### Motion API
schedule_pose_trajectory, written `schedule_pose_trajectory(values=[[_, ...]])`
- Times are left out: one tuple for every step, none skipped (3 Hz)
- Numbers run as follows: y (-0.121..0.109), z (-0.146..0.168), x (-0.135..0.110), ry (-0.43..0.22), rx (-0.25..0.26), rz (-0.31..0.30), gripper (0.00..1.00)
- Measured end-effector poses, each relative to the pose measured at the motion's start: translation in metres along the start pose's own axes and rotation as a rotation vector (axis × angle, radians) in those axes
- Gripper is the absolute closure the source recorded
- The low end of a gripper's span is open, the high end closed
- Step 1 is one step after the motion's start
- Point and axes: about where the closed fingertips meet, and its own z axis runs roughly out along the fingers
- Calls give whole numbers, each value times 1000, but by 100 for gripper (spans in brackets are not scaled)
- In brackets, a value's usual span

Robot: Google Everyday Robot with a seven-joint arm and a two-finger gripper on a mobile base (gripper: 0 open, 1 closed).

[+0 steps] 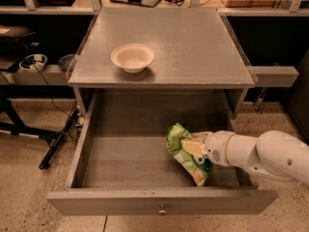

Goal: Place green rice chip bag into top drawer

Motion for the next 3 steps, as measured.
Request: schedule_pose_trajectory(values=[[0, 0, 0, 0, 0, 0, 50], [0, 0, 0, 0, 0, 0, 27], [0, 0, 0, 0, 0, 0, 4]])
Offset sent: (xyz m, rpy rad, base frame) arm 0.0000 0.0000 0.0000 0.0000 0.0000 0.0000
